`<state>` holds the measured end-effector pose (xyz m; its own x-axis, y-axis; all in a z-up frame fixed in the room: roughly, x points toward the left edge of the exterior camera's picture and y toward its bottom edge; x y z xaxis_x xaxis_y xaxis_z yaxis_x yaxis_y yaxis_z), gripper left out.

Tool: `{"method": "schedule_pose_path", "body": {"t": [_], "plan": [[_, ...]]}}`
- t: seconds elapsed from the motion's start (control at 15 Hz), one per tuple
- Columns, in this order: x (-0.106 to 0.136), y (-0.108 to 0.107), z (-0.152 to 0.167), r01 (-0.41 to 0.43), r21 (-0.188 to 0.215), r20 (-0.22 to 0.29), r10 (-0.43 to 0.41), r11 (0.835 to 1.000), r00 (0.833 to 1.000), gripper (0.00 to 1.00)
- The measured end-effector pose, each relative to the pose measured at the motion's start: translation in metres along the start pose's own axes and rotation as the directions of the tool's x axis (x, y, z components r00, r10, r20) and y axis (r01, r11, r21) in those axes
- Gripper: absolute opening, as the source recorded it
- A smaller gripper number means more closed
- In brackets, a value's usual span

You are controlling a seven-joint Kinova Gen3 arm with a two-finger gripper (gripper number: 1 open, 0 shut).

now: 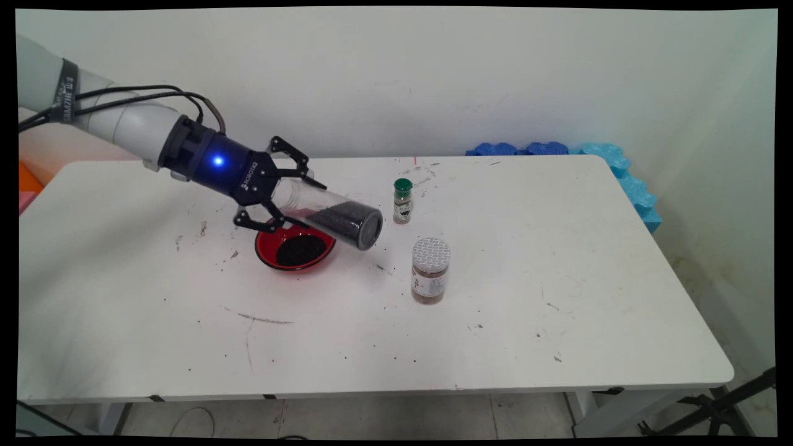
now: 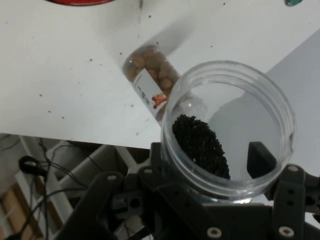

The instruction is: Pour the black seasoning powder in the red bowl

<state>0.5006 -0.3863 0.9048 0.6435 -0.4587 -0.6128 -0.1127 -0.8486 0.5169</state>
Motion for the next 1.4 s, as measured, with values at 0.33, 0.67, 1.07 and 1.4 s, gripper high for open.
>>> {"method": "schedule_pose_path", "body": {"t": [0.33,0.67,1.07,1.4], "plan": [[-0.0002,0.0011,0.0009,0.068,-0.026,0.014,-0.068,0.997,0.998,0.00],[0.0007,0.0016,0.0000,0.120,-0.048,0.022,-0.119,0.992,0.993,0.00],[0.0012,0.0008,-0.0026,0.170,-0.071,0.035,-0.168,0.983,0.985,0.00],[0.0005,-0.0025,-0.0052,0.210,-0.096,0.059,-0.205,0.973,0.977,0.00]]}}
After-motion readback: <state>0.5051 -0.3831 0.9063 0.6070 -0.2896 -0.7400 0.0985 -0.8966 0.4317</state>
